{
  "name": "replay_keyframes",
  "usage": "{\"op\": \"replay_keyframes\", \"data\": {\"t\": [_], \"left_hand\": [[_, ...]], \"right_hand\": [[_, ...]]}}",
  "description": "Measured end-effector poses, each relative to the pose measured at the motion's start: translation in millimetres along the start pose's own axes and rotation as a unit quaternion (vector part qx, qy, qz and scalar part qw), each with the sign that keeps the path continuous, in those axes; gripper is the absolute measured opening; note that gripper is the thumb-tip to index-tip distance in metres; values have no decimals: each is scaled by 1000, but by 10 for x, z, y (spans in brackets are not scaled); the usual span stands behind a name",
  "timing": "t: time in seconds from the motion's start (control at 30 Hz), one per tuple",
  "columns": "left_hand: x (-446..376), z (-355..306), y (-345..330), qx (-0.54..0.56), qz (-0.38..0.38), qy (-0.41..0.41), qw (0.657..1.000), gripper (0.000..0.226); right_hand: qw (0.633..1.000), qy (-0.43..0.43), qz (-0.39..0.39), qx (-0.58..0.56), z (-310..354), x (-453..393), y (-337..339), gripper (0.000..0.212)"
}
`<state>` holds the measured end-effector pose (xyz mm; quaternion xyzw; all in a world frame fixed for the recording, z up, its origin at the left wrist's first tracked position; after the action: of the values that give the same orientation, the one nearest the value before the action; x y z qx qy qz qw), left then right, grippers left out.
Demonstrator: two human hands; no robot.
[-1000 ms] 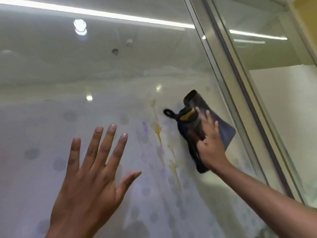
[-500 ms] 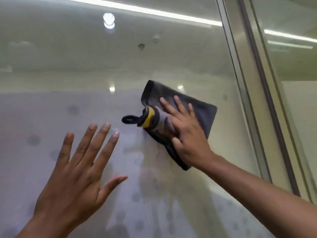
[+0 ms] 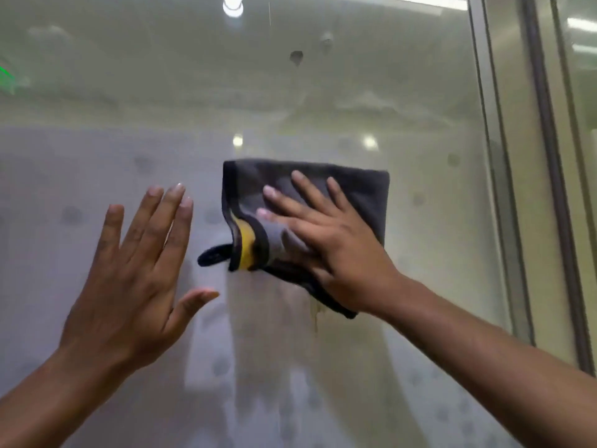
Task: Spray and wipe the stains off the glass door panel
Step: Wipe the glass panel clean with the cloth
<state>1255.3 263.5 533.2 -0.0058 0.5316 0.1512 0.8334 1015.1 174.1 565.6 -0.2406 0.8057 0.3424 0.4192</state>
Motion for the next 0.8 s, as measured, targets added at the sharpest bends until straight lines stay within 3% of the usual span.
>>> {"op": "replay_keyframes", "data": {"t": [0.17, 0.27, 0.4, 0.5, 0.63, 0.8], "left_hand": [[6, 4, 3, -16, 31, 35, 999, 99], [-5, -2, 5, -16, 43, 36, 998, 100], [0, -14, 23, -8, 36, 43, 998, 100], [3, -12, 39, 5, 21, 47, 999, 101], [9, -2, 70, 25, 2, 44, 999, 101], [107, 6, 107, 33, 19, 40, 998, 98]], "right_hand": [[997, 43, 66, 23, 181, 777, -240, 52], [997, 50, 53, 40, -21, 316, -51, 48], [997, -26, -4, 68, -309, -567, 233, 60], [995, -29, -3, 91, -248, -676, 158, 64], [997, -7, 7, 71, 155, -63, -88, 65], [996, 3, 79, 36, 910, 1373, -641, 70]]}}
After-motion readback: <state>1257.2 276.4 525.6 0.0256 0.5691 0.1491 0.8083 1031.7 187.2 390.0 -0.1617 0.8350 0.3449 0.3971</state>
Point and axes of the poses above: each hand's wrist, its own x-axis away from the middle knuckle, its own y-axis out of the back of the hand, z = x × y, the point moved 4 cm from there along -x, towards the middle knuckle
